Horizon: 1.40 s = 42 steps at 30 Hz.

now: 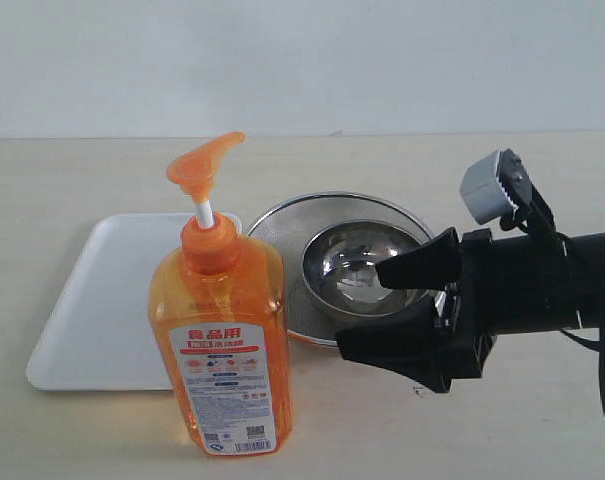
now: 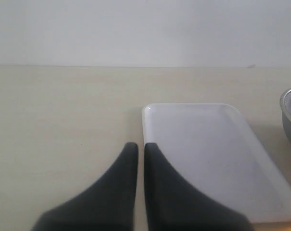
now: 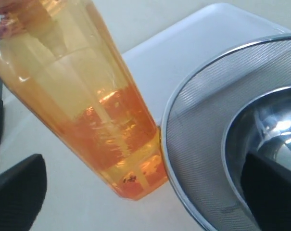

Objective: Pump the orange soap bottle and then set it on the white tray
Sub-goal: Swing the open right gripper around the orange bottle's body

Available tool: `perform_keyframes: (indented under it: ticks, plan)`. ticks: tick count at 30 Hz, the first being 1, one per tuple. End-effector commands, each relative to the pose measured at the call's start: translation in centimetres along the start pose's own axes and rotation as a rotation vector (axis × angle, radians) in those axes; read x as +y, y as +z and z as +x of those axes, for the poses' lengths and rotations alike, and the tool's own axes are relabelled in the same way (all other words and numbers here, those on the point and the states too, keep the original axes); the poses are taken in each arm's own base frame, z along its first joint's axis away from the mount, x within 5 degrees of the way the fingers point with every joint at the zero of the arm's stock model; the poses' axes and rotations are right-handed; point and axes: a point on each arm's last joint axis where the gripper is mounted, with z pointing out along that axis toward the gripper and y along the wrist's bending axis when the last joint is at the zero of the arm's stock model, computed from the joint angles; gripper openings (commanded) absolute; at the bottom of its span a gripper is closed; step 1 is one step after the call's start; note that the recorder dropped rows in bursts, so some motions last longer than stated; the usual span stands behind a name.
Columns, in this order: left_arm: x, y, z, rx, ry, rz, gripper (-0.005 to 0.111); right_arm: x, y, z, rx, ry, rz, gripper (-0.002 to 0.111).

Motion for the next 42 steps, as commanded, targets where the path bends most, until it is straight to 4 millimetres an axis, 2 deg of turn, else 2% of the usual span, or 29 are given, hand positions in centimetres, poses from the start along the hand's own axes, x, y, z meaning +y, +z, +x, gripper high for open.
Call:
perform_keyframes:
  ticks: [1, 5, 12, 21, 31, 42]
  plan:
    - [0.0, 0.0, 0.1, 0.002, 0.003, -0.001, 0.005, 0.3, 0.0, -0.4, -0.030, -0.001, -0.035, 0.104]
    - [0.0, 0.0, 0.1, 0.002, 0.003, -0.001, 0.005, 0.3, 0.0, -0.4, -0.035, -0.037, -0.032, 0.104]
    - [0.0, 0.0, 0.1, 0.002, 0.003, -0.001, 0.005, 0.5, -0.1, 0.2, 0.100, -0.162, -0.097, 0.104]
    - [0.0, 0.0, 0.1, 0.002, 0.003, -0.001, 0.005, 0.1, -0.1, -3.4, 0.035, -0.290, -0.154, 0.104]
    - [0.0, 0.0, 0.1, 0.002, 0.003, -0.001, 0.005, 2.3, 2.8, -4.5, 0.123, -0.450, -0.209, 0.104]
    - [0.0, 0.0, 0.1, 0.002, 0.003, -0.001, 0.005, 2.6, 4.0, -4.8, 0.145, -0.477, -0.143, 0.104]
